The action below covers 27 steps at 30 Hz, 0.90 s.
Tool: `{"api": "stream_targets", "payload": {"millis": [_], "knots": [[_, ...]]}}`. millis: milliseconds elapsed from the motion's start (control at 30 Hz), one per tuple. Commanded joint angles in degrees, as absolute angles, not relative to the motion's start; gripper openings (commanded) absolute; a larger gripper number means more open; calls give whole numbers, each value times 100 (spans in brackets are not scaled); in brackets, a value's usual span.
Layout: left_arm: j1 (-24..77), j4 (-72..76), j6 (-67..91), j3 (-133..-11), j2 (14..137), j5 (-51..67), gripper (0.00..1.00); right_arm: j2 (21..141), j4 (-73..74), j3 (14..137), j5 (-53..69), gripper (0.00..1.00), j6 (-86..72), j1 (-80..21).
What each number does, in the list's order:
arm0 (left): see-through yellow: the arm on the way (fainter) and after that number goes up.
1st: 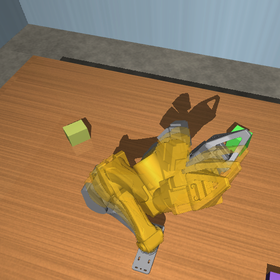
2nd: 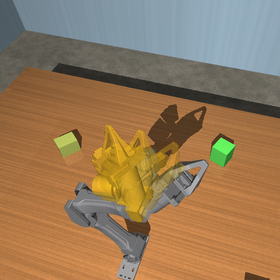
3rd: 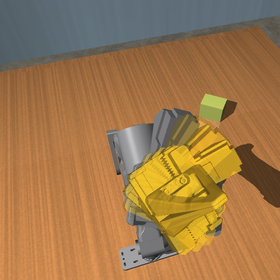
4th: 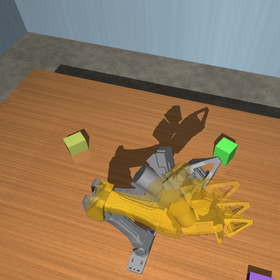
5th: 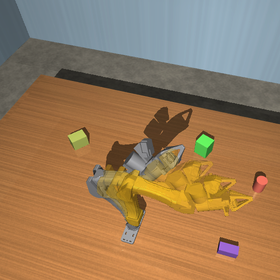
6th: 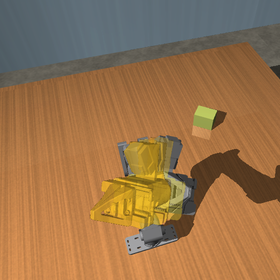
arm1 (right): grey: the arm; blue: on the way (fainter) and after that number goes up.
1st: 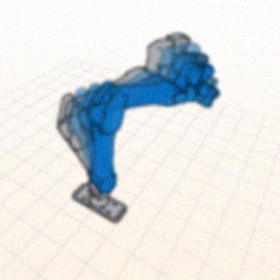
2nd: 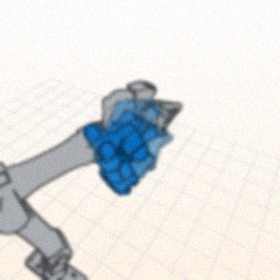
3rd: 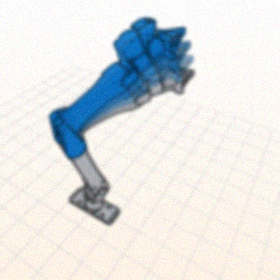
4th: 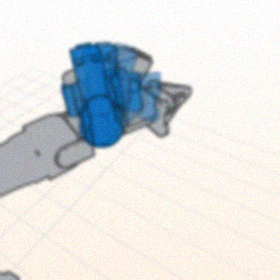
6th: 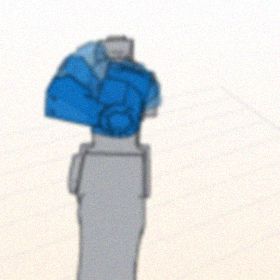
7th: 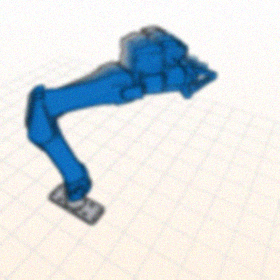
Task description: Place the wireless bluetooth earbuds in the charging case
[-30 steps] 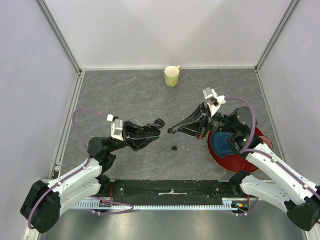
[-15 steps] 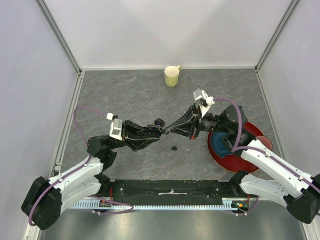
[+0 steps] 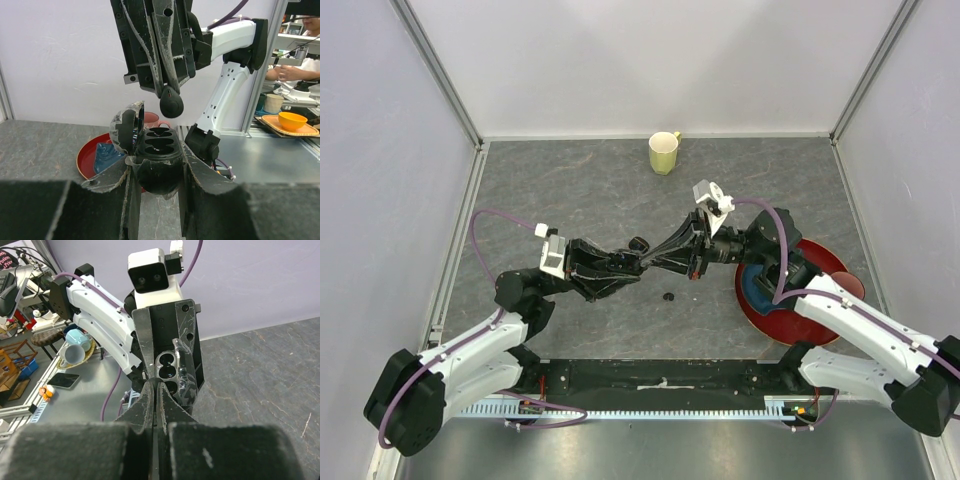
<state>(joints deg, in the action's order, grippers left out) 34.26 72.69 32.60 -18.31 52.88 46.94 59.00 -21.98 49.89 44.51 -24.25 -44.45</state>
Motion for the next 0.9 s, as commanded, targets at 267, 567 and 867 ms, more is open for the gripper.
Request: {"api": "stream_targets", "payload": {"millis": [267, 567, 867], "knots": [[3489, 7778, 3551, -2048, 5370, 4869, 2, 6038, -2224, 5212, 4263, 0, -2013, -4614], [3498, 8200, 3770, -2057, 5572, 4940, 2, 6100, -1837, 5247, 4149, 0, -1758, -4702], [3507, 8218, 3586, -1969, 5406, 4720, 2, 5950, -1441, 5177, 3946, 0, -1547, -4737]]}}
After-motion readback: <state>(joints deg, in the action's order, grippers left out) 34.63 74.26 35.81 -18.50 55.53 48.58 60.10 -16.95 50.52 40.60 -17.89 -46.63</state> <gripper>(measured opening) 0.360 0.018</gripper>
